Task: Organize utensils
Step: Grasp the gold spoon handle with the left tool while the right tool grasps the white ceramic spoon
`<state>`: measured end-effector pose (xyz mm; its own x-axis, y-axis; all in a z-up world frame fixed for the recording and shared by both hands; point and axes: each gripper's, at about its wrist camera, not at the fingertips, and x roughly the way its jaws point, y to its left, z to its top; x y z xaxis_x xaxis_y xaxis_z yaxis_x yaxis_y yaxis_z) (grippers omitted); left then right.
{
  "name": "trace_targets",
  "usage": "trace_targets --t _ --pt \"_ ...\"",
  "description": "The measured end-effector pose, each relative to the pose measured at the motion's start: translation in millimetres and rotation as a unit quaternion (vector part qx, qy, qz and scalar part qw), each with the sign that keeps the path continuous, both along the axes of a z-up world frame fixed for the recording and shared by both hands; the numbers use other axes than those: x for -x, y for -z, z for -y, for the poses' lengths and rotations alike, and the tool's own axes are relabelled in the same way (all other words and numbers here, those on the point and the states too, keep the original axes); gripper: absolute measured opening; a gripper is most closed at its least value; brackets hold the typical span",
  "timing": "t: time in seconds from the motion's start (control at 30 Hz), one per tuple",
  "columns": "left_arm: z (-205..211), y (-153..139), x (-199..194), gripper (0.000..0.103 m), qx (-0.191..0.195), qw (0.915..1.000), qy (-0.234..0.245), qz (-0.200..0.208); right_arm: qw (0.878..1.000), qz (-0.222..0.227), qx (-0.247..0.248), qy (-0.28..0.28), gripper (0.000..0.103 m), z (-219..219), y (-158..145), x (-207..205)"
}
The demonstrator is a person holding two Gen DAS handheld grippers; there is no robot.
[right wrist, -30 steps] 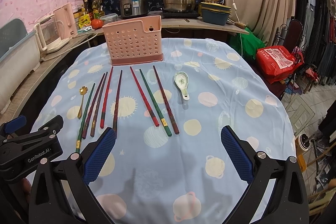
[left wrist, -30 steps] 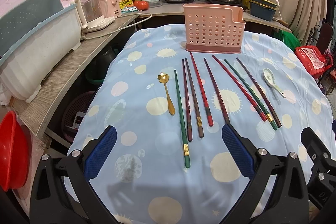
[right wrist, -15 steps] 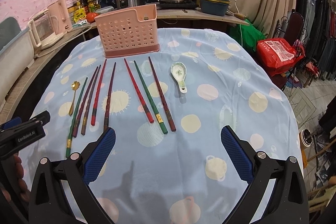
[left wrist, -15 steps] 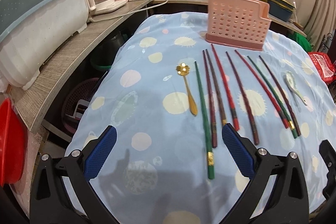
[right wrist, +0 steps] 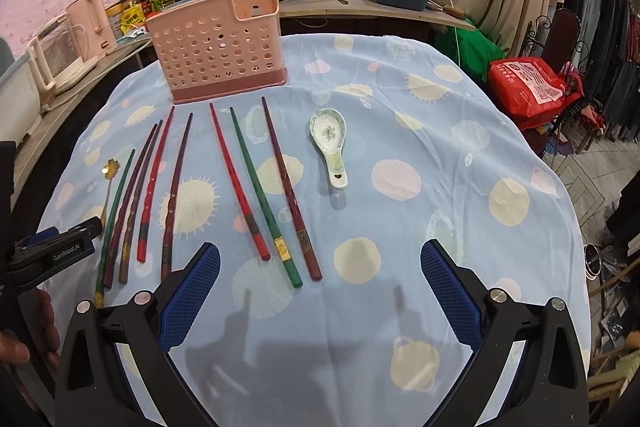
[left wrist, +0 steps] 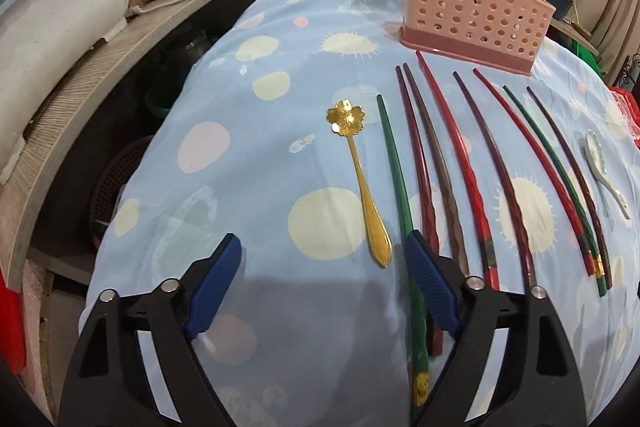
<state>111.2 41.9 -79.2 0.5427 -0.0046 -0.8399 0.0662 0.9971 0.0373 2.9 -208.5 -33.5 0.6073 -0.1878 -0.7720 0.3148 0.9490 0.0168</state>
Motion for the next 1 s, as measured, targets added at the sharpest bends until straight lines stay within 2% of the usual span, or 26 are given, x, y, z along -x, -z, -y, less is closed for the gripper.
trace_targets --t 0.07,0.2,0.23,0.3,0.43,0.5,0.57,0.7,0.8,0.97,1.0 --pt "0 7 -7 0.067 0.005 0.9999 0.002 -0.013 1.000 -0.001 0.000 0.002 0.096 2 1 -6" --pt "0 10 -9 0.064 0.008 0.9999 0.008 -0.009 1.000 -0.001 0.000 0.004 0.096 5 3 -15" --pt "0 10 -9 0.061 0.010 0.9999 0.010 -0.008 1.000 -0.001 0.000 0.004 0.096 5 3 -17" --pt "2 10 -9 0.053 0.014 0.9997 0.020 -0.007 1.000 -0.003 0.000 0.003 0.096 5 5 -21" --pt "6 7 -7 0.032 0.025 0.9989 0.040 -0.008 1.000 -0.003 0.001 0.001 0.096 8 7 -29" --pt "5 6 -6 0.026 0.035 0.9984 0.043 -0.011 1.000 -0.001 -0.002 0.004 0.096 11 7 -34" --pt "2 4 -7 0.011 0.047 0.9978 0.042 -0.023 1.000 0.000 -0.007 0.006 0.093 16 7 -39" --pt "-7 3 -10 0.010 0.075 0.9959 0.038 -0.034 1.000 0.000 -0.015 0.012 0.086 26 7 -52" --pt "-8 3 -10 0.010 0.075 0.9958 0.038 -0.035 1.000 -0.002 -0.022 0.012 0.076 31 10 -63" --pt "-9 3 -10 0.010 0.079 0.9954 0.039 -0.037 0.999 -0.009 -0.036 0.007 0.052 38 18 -81" --pt "-9 3 -11 0.010 0.079 0.9954 0.039 -0.038 0.999 -0.011 -0.040 0.007 0.051 41 20 -85"
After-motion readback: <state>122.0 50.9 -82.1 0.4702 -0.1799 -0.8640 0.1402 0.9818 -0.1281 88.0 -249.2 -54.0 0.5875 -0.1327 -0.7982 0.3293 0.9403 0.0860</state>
